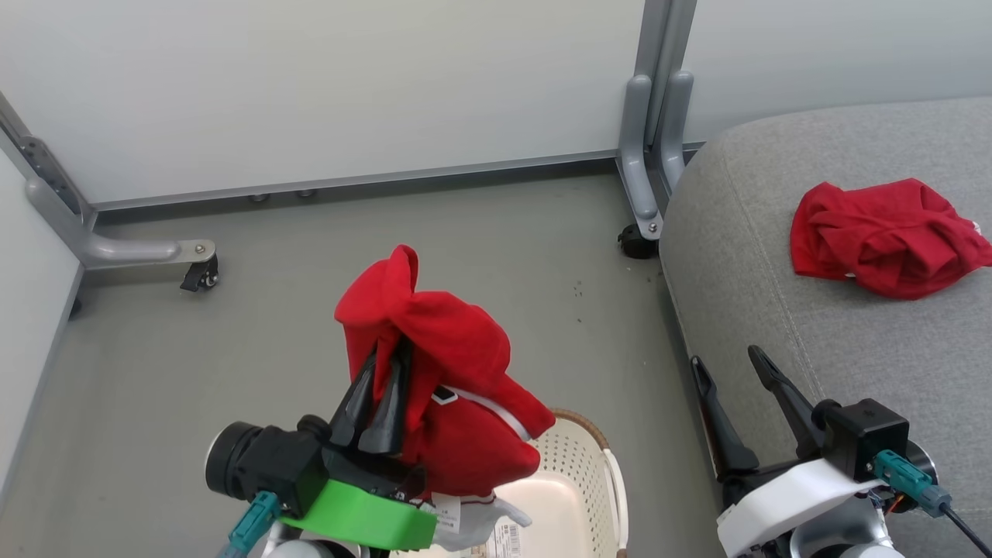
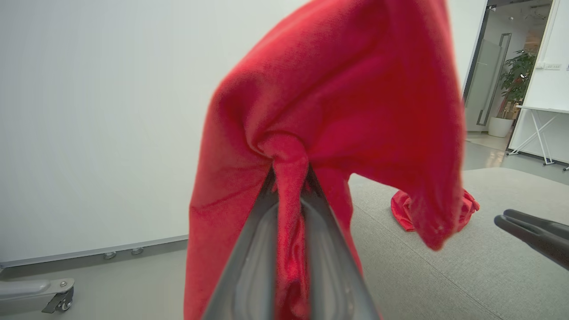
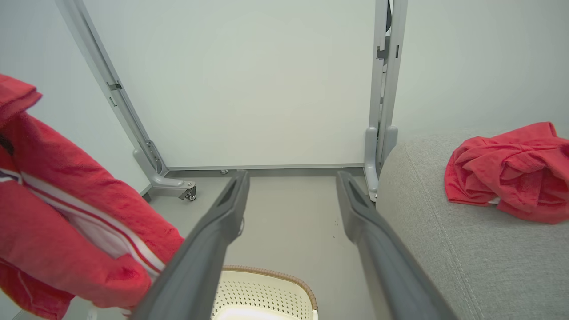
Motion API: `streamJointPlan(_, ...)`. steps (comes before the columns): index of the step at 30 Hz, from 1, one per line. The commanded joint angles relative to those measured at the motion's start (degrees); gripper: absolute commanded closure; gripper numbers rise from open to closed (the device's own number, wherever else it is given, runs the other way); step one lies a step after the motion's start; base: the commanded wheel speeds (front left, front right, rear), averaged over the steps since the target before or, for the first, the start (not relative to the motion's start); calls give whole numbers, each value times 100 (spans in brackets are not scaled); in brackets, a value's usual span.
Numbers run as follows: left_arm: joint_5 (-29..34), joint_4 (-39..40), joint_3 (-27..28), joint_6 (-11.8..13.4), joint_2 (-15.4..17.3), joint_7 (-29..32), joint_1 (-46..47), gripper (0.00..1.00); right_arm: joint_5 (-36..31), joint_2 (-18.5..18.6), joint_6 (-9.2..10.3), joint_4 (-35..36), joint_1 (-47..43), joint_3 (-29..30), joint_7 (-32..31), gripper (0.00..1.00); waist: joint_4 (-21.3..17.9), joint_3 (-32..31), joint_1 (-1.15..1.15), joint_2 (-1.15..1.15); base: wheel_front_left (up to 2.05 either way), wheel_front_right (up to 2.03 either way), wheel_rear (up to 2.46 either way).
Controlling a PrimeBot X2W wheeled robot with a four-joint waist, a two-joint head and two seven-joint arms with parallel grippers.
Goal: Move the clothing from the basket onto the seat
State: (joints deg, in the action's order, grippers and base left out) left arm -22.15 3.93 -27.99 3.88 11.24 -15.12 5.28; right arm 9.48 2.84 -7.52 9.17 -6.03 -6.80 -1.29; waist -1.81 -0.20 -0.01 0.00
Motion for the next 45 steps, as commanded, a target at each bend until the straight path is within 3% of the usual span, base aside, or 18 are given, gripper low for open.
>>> streamJointPlan(1,-60,-4,11,-30,-22,-1,-88,100,23,19,6,40,-108,-9,-16,0,9,-42,1,0,0,0,0)
streamJointPlan(18,-2,-69,43,-90,-46,-2,-46,100,82,67,6,69,-50,-198,-78,0,-7,-44,1,0,0,0,0)
streamJointPlan(23,37,-37,11,-115,-58,-2,64,100,351,281,6,-87,222,-907,-140,0,23,27,1,0,0,0,0)
streamJointPlan(32,108,-73,-161,-239,-167,-1,281,100,1163,527,6,-774,1336,-2939,91,0,220,177,1,0,0,0,0)
streamJointPlan(44,143,-201,-350,-376,-306,-1,439,100,1865,376,6,-2172,2718,-4201,646,0,432,282,1,0,0,0,0)
streamJointPlan(45,146,-207,-357,-380,-310,-1,442,100,1908,363,6,-2253,2779,-4251,682,16,436,283,1,0,0,0,0)
